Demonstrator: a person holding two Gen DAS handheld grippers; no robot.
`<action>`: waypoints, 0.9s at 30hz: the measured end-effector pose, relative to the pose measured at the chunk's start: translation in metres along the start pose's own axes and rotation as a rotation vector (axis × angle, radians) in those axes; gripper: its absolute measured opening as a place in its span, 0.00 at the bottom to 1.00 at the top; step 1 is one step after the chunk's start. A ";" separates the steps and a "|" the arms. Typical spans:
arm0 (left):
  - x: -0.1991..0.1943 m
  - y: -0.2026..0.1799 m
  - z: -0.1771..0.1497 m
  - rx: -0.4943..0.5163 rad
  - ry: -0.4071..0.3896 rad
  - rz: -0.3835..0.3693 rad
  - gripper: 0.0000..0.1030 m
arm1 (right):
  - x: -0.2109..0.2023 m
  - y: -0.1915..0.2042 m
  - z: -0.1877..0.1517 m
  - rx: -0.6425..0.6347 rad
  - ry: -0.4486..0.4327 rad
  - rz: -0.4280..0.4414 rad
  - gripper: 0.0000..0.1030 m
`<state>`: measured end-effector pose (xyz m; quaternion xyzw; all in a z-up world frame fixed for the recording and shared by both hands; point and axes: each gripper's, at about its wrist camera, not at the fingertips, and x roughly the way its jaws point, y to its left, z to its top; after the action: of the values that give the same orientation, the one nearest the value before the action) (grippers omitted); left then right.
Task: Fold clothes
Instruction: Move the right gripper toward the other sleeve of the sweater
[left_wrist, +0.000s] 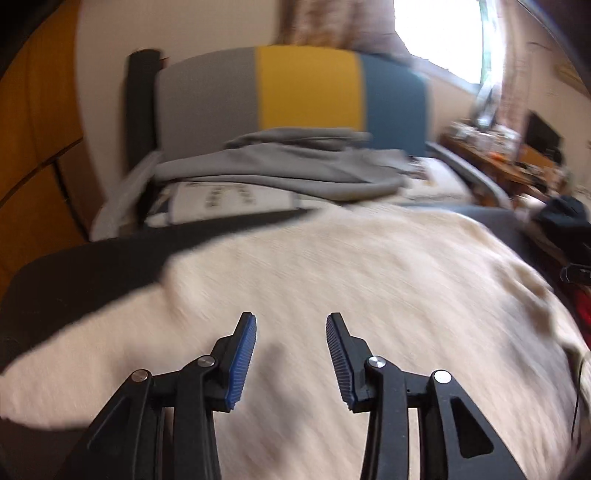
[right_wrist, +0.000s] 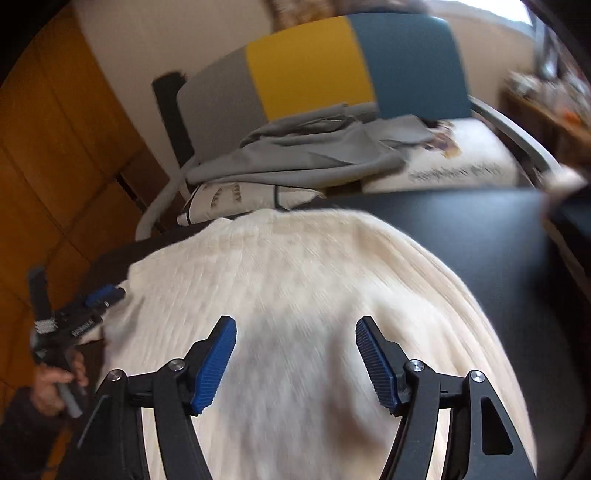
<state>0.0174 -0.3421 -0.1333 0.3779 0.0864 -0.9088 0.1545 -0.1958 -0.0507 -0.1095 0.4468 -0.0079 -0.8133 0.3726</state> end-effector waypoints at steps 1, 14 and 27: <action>-0.009 -0.012 -0.013 0.019 0.007 -0.030 0.39 | -0.024 -0.016 -0.017 0.030 0.001 -0.027 0.67; -0.075 -0.074 -0.149 0.085 0.103 -0.102 0.40 | -0.155 -0.125 -0.196 0.261 0.083 -0.289 0.65; -0.087 -0.088 -0.121 0.092 0.076 -0.101 0.40 | -0.168 -0.099 -0.226 0.265 0.066 -0.285 0.60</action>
<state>0.1245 -0.2073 -0.1525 0.4139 0.0695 -0.9034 0.0877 -0.0356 0.1958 -0.1582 0.5150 -0.0396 -0.8346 0.1916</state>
